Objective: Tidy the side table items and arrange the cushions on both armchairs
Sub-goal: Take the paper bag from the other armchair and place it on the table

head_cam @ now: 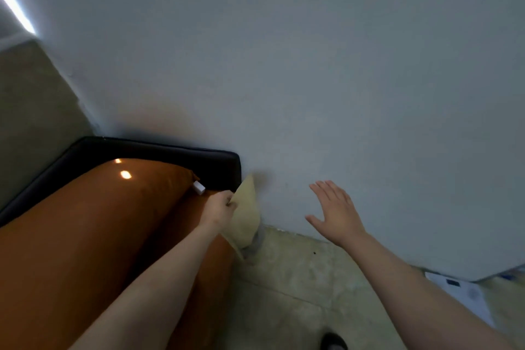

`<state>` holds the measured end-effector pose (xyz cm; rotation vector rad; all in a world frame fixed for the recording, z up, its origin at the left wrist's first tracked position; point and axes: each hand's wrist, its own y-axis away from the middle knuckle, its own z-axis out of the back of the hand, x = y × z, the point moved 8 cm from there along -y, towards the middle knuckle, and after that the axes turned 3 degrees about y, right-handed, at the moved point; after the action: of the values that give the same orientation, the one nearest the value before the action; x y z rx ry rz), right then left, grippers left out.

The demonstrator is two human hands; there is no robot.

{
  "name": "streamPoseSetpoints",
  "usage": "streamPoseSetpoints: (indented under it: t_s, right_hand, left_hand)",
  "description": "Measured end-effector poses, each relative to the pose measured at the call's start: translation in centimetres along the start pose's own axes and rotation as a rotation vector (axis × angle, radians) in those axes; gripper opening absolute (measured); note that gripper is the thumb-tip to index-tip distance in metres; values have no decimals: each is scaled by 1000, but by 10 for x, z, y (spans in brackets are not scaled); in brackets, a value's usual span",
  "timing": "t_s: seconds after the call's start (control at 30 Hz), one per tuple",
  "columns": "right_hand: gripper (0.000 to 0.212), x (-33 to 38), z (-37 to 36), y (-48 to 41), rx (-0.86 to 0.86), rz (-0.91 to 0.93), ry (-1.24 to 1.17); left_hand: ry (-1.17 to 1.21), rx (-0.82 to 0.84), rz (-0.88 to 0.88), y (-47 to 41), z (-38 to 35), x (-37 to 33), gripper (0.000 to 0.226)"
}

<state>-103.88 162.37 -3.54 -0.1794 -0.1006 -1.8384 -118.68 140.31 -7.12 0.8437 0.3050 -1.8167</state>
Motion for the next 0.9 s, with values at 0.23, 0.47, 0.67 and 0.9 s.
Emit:
streamPoseSetpoints:
  t_s: [0.23,0.47,0.67,0.9]
  right_hand:
    - [74,-42,-19,-66,144,293,74]
    - [75,43,-57,-122,243,619,18]
    - [75,122,-84,-156,254,794,-44]
    - [68,143,-116,-219,268,750,-73]
  left_hand:
    - [82,-165,185,-7,-46,-11,9]
    - [157,-425,513,27,-21,38,10]
    - [205,-485,631,20,-12,70,9]
    - [250,-595,701,-2,11,100,11]
